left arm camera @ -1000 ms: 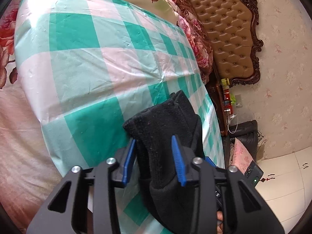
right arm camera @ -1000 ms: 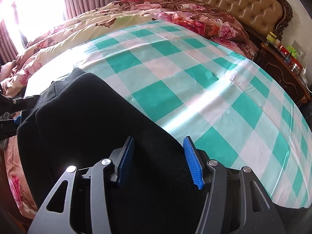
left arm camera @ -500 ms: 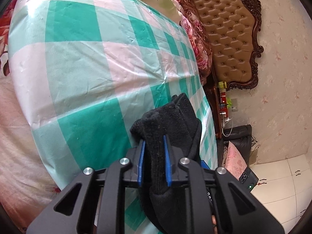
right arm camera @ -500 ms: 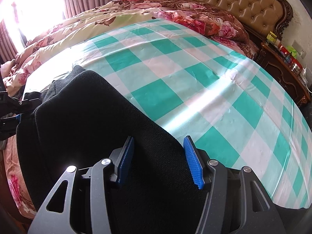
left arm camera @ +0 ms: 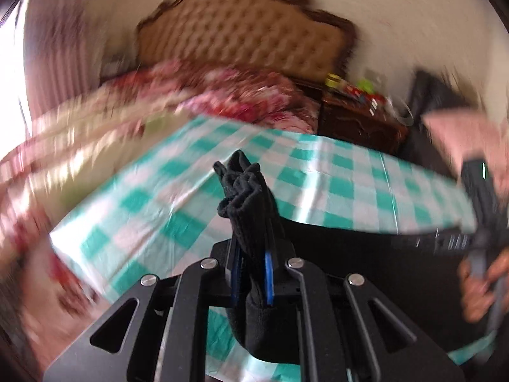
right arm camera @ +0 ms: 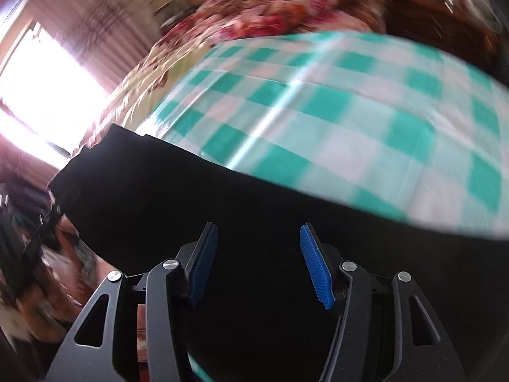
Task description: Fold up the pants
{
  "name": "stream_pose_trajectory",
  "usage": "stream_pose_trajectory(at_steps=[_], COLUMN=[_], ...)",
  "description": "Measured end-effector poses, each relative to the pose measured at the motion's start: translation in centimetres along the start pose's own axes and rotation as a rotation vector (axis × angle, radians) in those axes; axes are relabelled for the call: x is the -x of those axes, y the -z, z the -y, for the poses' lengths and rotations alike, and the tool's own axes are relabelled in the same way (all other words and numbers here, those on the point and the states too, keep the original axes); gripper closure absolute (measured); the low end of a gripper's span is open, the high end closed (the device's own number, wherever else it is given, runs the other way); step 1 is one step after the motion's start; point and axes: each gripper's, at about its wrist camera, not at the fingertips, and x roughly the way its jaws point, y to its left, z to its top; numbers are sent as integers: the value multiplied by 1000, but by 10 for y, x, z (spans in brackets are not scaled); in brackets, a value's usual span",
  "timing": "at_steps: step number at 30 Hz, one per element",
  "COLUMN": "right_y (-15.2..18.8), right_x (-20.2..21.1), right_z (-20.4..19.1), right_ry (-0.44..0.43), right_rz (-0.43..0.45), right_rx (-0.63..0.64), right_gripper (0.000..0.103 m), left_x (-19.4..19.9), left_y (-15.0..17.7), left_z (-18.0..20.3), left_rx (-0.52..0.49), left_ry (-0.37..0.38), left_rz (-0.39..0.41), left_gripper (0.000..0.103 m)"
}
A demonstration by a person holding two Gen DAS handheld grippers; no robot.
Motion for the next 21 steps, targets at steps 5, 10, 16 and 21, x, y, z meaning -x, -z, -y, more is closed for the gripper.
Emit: stream_pose_trajectory(at_steps=[5,10,16,21], right_y=[27,51,61,58], right_x=[52,71,67,62], right_z=[64,95,108,99], right_ry=[-95,-109,-160,-203], right_rz=[40,41,2,-45], right_rx=[-202,-278,-335,-330], right_gripper=[45,42,42,27], left_x=[29,13,1,-17], left_y=[63,149,151,152], left_z=[158,228,222,226], left_rx=[-508,-782,-833,-906], left_ry=[-28,16,-56,-30], left_rz=[130,81,80,56], left_gripper=[92,88,48,75])
